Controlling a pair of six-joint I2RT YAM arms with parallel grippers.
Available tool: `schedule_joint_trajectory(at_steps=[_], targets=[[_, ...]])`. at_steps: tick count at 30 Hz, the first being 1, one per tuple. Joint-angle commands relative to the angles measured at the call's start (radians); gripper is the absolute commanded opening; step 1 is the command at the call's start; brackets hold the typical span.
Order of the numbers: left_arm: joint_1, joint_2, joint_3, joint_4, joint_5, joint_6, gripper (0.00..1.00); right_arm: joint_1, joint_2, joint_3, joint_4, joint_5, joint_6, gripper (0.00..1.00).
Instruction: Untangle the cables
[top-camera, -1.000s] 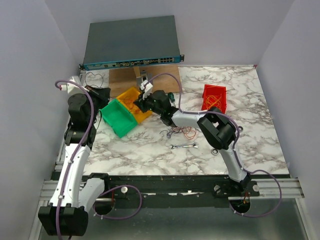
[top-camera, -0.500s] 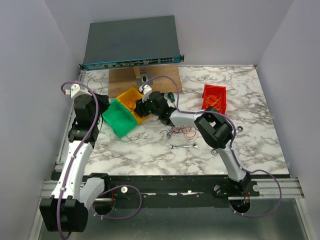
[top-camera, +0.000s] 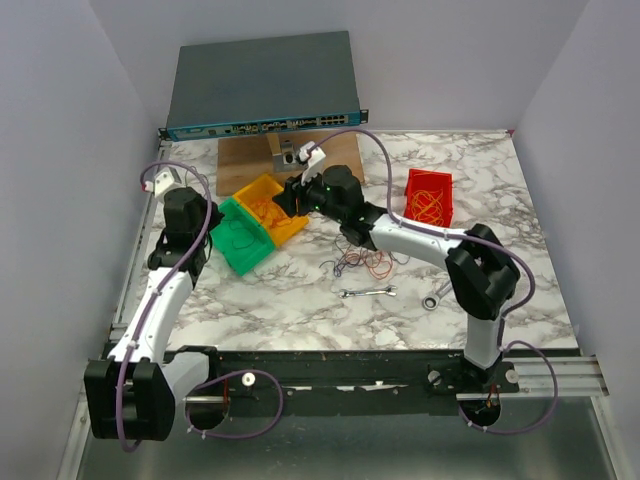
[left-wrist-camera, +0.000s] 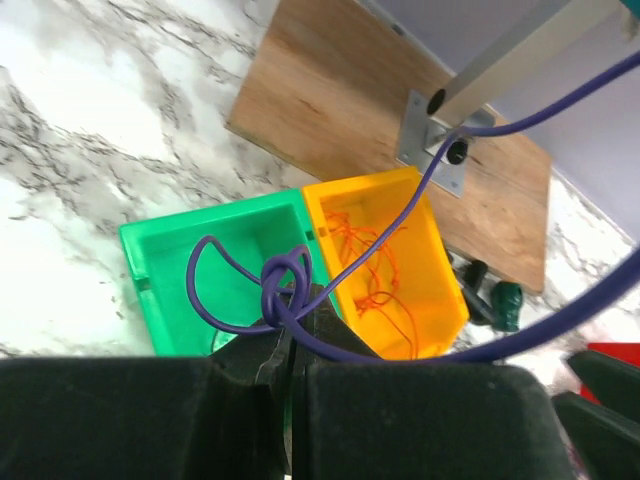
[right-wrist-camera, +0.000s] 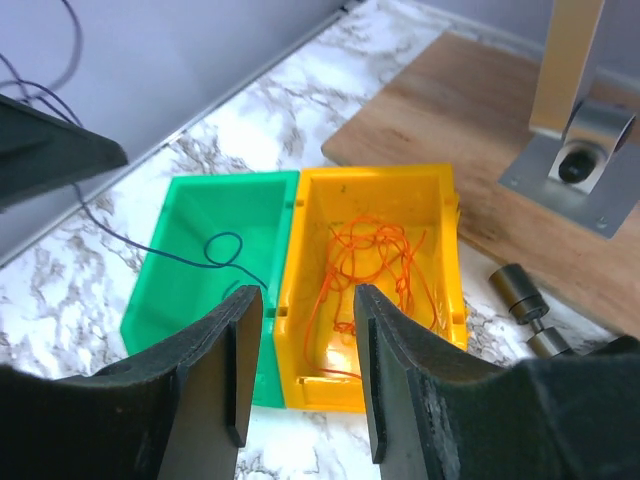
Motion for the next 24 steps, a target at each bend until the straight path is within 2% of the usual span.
schedule_joint_trajectory(at_steps=[1,5,8,13,19,21,24], targets=[[-0.047,0.009,0.014,-0.028,-0.179,0.114,0.0,0.007,-0.096,-0.051,-0.069,0.008,0.016,0.49],[-0.094,0.113,0.065,-0.082,-0.222,0.158,0.0,0.007,-0.212,-0.138,-0.071,0.005,0.043,0.49],[-0.102,0.197,0.101,-0.134,-0.197,0.144,0.0,0.007,-0.307,-0.223,-0.07,0.016,0.065,0.49],[-0.1,0.403,0.274,-0.369,-0.104,0.12,0.0,0.007,-0.499,-0.377,-0.066,0.053,0.072,0.5],[-0.101,0.516,0.269,-0.372,0.022,0.09,0.0,0.007,-0.699,-0.528,-0.093,0.097,0.087,0.5],[-0.101,0.535,0.27,-0.376,0.039,0.073,0.03,0.007,-0.741,-0.559,-0.117,0.1,0.092,0.5],[-0.1,0.497,0.209,-0.329,0.043,0.035,0.08,0.008,-0.768,-0.576,-0.204,0.196,0.115,0.49]])
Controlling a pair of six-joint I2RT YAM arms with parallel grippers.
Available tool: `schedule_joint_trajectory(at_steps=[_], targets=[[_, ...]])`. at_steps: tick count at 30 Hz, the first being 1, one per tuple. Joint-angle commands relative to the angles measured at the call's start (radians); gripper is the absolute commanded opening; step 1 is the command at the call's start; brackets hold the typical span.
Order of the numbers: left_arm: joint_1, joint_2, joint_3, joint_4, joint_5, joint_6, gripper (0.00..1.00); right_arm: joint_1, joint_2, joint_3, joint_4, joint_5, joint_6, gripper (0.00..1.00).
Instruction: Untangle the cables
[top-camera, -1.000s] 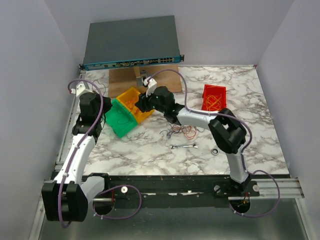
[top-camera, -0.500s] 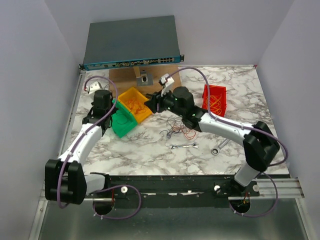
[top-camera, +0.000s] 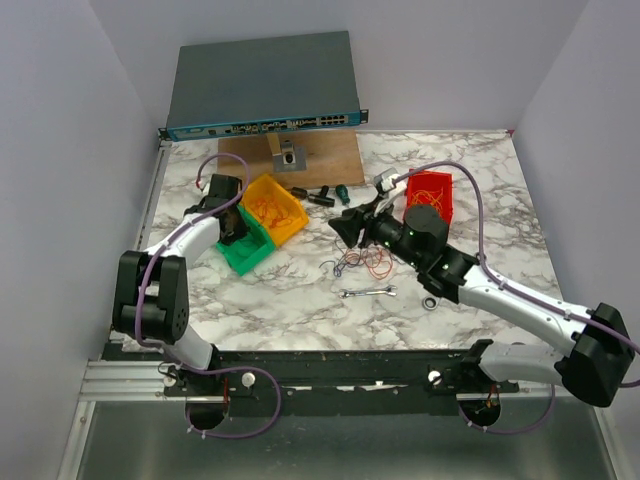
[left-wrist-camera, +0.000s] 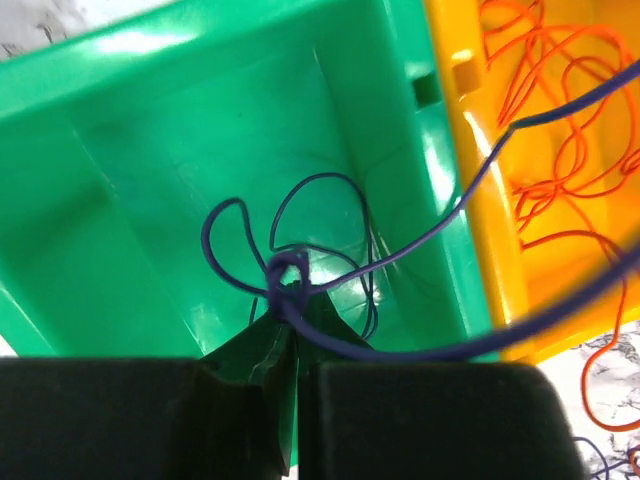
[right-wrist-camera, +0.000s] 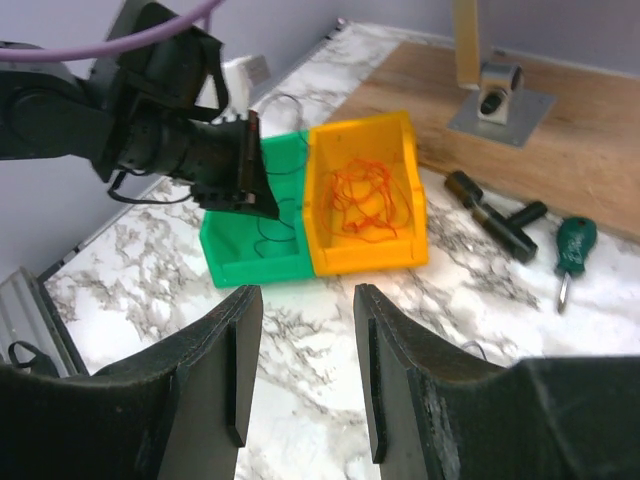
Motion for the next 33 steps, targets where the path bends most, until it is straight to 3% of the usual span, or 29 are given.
schedule_joint_trajectory(at_steps=[1,7,9,11,19,24,27,29,32,33], targets=[[-0.001,-0.056,-0.073,0.017,0.053,-0.068,0.1,0.007,-0.038,-0.044,-0.15,0.134,0.041,0.49],[-0.001,-0.145,-0.144,0.016,0.048,-0.095,0.2,0.007,-0.098,-0.13,-0.182,0.2,0.067,0.49],[-0.002,-0.173,-0.167,0.018,0.055,-0.097,0.5,0.007,-0.103,-0.142,-0.183,0.201,0.075,0.49],[-0.001,-0.206,-0.174,0.011,0.06,-0.089,0.6,0.007,-0.098,-0.145,-0.182,0.196,0.08,0.49],[-0.001,-0.383,-0.14,-0.082,0.028,-0.043,0.63,0.008,-0.086,-0.135,-0.186,0.196,0.085,0.49],[-0.002,-0.458,-0.132,-0.053,0.011,-0.034,0.64,0.007,-0.072,-0.121,-0.19,0.191,0.085,0.49],[-0.003,-0.47,-0.124,-0.017,0.056,-0.017,0.65,0.006,-0.054,-0.09,-0.247,0.211,0.115,0.56],[-0.022,-0.502,-0.154,0.039,0.1,-0.001,0.72,-0.02,-0.033,-0.054,-0.344,0.231,0.159,0.72],[-0.08,-0.572,-0.207,0.116,0.129,0.006,0.98,-0.133,0.015,0.005,-0.503,0.181,0.239,0.78],[-0.107,-0.591,-0.218,0.125,0.128,0.006,0.99,-0.184,0.02,0.0,-0.52,0.164,0.258,0.79]])
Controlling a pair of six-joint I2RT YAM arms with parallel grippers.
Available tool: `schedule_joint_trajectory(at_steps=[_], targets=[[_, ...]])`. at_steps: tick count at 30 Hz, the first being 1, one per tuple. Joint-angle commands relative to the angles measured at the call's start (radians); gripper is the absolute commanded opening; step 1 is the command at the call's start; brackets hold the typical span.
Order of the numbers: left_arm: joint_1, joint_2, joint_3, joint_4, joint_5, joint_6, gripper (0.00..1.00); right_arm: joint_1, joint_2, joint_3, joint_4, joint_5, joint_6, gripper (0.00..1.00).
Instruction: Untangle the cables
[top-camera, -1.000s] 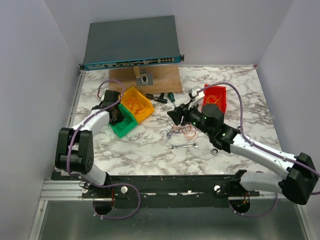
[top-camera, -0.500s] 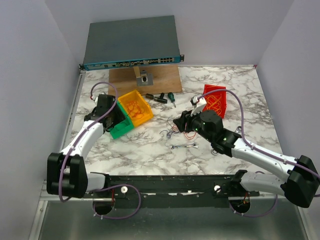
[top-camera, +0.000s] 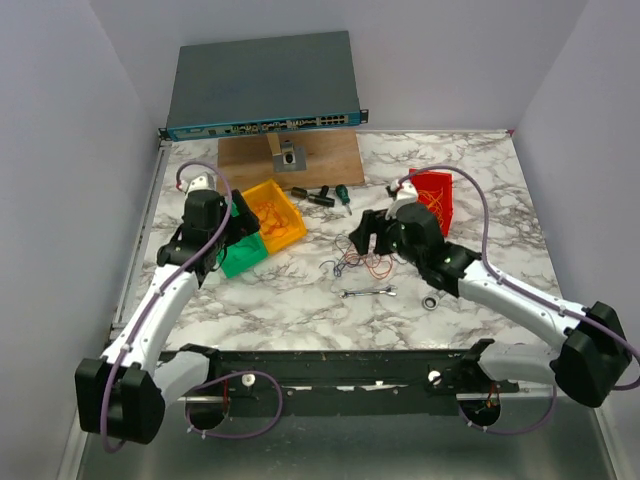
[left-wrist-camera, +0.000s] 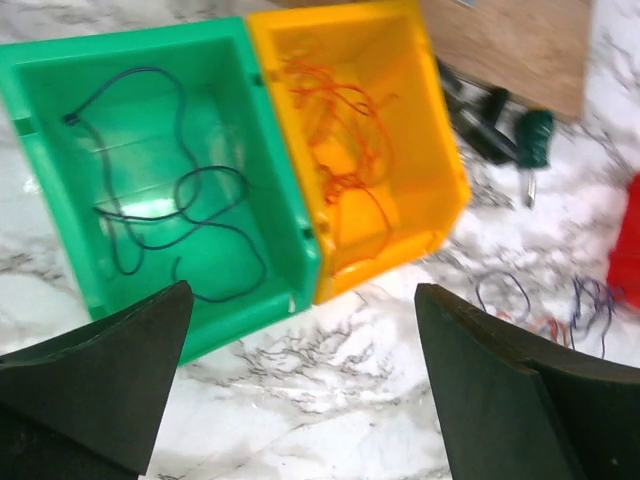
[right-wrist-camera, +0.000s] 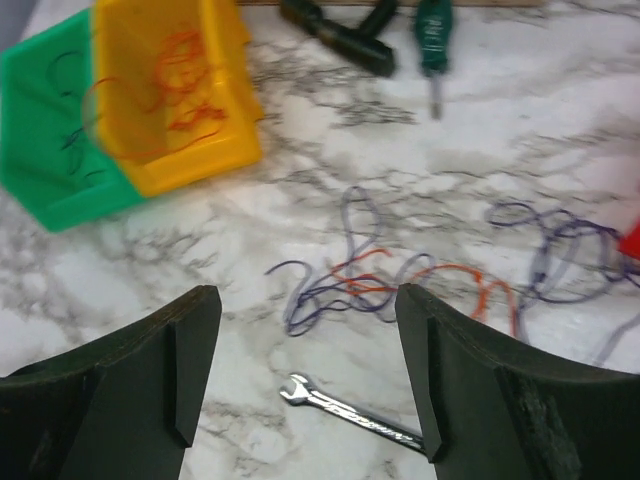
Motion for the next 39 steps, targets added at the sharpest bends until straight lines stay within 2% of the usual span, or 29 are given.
schedule_joint_trajectory(at_steps=[1,6,10,14,19,25,31,32,34,36,38,39], targets=[[-0.1,-0.108,-0.054,0.117,0.063,0.025,0.99,-0.176,0.035,0.038,-0.204,-0.019,0.129,0.8],[-0.235,-0.197,-0.172,0.361,0.181,0.026,0.99,-0.335,0.063,-0.03,-0.185,0.021,0.202,0.81],[-0.359,-0.195,-0.219,0.513,0.199,0.071,0.99,-0.354,0.194,0.021,-0.239,0.114,0.354,0.98],[-0.439,-0.194,-0.241,0.56,0.163,0.118,0.99,-0.354,0.335,0.111,-0.358,0.171,0.506,1.0],[-0.471,-0.258,-0.335,0.648,0.119,0.169,0.99,-0.354,0.401,0.133,-0.354,0.186,0.575,1.0],[-0.472,-0.315,-0.392,0.673,0.051,0.201,0.99,-0.353,0.525,0.214,-0.392,0.26,0.629,1.0],[-0.474,-0.338,-0.431,0.686,-0.007,0.209,0.99,-0.313,0.703,0.389,-0.566,0.392,0.662,0.98],[-0.474,-0.34,-0.43,0.682,-0.012,0.209,0.99,-0.309,0.724,0.404,-0.582,0.407,0.663,0.94],[-0.474,-0.346,-0.438,0.683,-0.027,0.202,0.99,-0.305,0.74,0.404,-0.578,0.418,0.657,0.79],[-0.473,-0.354,-0.445,0.684,-0.042,0.202,0.99,-0.304,0.739,0.38,-0.538,0.399,0.628,0.49],[-0.473,-0.364,-0.45,0.684,-0.059,0.205,0.99,-0.303,0.728,0.35,-0.483,0.357,0.592,0.07],[-0.473,-0.367,-0.452,0.684,-0.069,0.206,0.99,-0.303,0.722,0.344,-0.461,0.334,0.579,0.01]])
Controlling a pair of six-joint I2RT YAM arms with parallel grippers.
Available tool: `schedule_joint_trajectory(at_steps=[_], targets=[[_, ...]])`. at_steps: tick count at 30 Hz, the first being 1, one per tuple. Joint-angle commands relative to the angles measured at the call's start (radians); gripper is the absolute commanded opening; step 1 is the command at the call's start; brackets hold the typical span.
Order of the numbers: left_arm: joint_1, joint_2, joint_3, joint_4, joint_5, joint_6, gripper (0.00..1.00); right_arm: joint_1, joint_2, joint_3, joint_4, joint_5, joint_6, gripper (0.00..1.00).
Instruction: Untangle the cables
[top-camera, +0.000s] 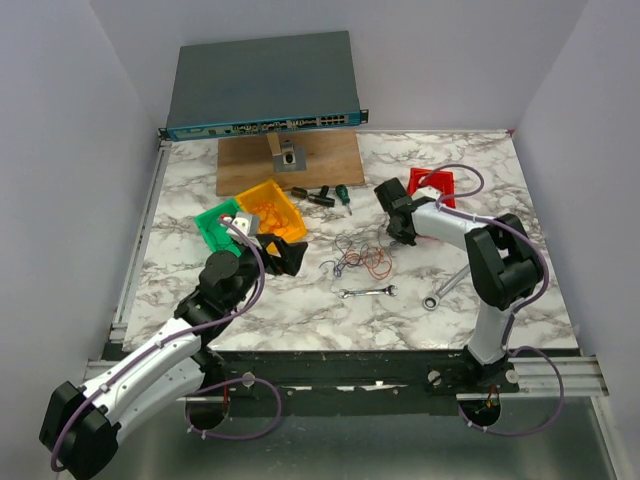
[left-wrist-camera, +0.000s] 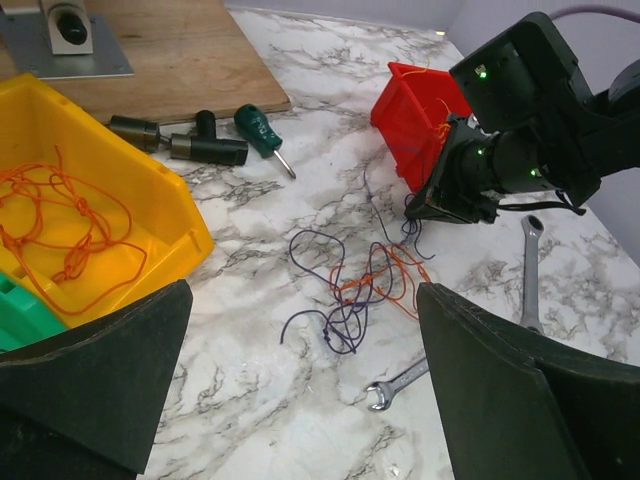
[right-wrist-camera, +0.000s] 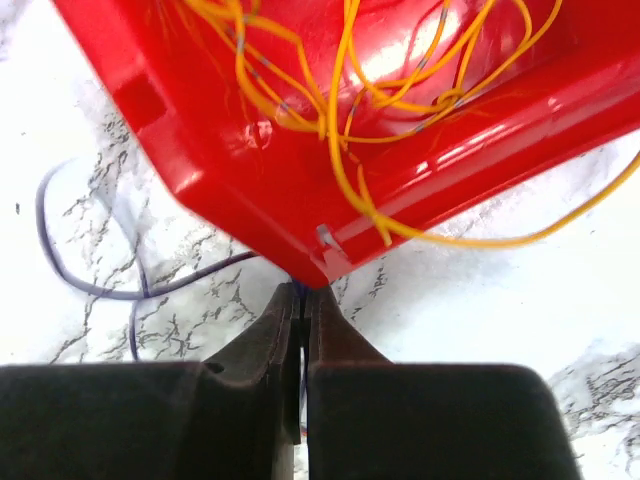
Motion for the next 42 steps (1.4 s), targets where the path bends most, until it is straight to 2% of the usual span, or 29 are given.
schedule_joint_trajectory(at_steps=[1,4,7,9,11,13,16,19,27,30,35,40,41,42], targets=[[-0.004,-0.029,-0.014,0.024,-0.074,0.018,0.99,0.002,0.026,-0.051,0.042,-0.049,-0.028,0.01],[-0.003,-0.031,-0.016,0.019,-0.079,0.019,0.98,0.007,-0.029,-0.04,0.048,-0.071,-0.057,0.01],[-0.004,-0.036,-0.017,0.018,-0.083,0.019,0.99,0.036,-0.156,-0.068,0.123,-0.124,-0.154,0.01],[-0.002,-0.046,-0.021,0.016,-0.091,0.019,0.99,0.051,-0.255,-0.104,0.204,-0.216,-0.251,0.01],[-0.003,-0.062,-0.033,0.018,-0.107,0.019,0.99,0.056,-0.356,-0.15,0.309,-0.38,-0.348,0.01],[-0.003,-0.083,-0.046,0.018,-0.133,0.017,0.99,0.073,-0.429,-0.175,0.376,-0.491,-0.385,0.01],[-0.003,-0.114,-0.055,-0.01,-0.221,-0.009,0.98,0.145,-0.446,-0.11,0.35,-0.581,-0.462,0.01],[-0.002,-0.143,-0.005,-0.18,-0.346,-0.096,0.99,0.224,-0.421,-0.05,0.365,-0.665,-0.515,0.01],[0.002,-0.317,0.278,-0.744,-0.507,-0.266,0.99,0.387,-0.249,0.112,0.545,-0.801,-0.561,0.01],[0.001,-0.356,0.399,-0.918,-0.545,-0.266,0.98,0.429,-0.146,0.174,0.615,-0.81,-0.562,0.01],[0.003,-0.378,0.537,-1.068,-0.599,-0.191,0.99,0.48,0.046,0.314,0.702,-0.795,-0.557,0.01],[0.003,-0.411,0.543,-1.086,-0.619,-0.156,0.99,0.502,0.275,0.515,0.726,-0.745,-0.55,0.01],[0.002,-0.411,0.543,-1.092,-0.616,-0.158,0.99,0.503,0.334,0.576,0.693,-0.72,-0.541,0.03],[0.003,-0.41,0.543,-1.097,-0.61,-0.16,0.99,0.502,0.385,0.674,0.623,-0.69,-0.534,0.17]])
